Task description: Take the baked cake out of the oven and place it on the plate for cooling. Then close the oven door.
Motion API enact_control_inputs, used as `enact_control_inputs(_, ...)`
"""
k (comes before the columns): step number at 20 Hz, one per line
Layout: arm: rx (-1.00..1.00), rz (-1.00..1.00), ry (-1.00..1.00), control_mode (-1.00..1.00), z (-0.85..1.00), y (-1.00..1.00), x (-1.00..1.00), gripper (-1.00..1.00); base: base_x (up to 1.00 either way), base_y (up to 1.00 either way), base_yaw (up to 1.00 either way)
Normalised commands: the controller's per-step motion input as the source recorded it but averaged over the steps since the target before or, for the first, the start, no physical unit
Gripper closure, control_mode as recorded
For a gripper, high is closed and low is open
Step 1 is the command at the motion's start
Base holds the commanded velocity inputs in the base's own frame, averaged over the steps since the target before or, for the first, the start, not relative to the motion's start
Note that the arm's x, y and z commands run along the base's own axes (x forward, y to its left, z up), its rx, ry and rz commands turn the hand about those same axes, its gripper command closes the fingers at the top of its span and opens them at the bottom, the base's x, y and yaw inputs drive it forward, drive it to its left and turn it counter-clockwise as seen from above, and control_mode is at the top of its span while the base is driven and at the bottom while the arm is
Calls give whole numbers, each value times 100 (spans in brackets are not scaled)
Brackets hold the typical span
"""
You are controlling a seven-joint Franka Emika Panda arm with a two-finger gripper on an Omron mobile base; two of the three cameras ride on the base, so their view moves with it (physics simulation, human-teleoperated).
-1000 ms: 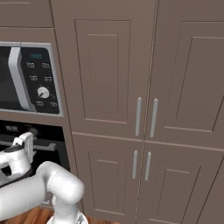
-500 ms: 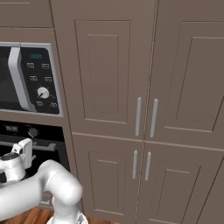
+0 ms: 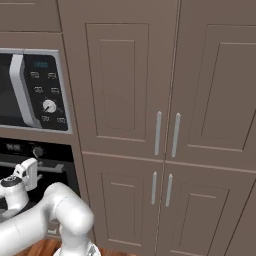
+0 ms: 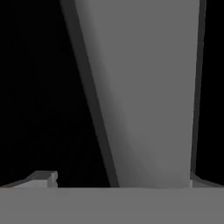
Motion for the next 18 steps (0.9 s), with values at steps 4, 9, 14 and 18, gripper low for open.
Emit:
enact_control_inputs(4,-3,0,1,-100,-56,15,-28,100,0,0,0)
enact_control_inputs(9,-8,0,10,-100,-54,22,-54,100,0,0,0)
enact_control_inputs(14,-14,-3,20,-100,-57,27,-76,100,0,0,0)
enact_control_inputs(18,-19,-6,37,-100,-55,27,-82,100,0,0,0)
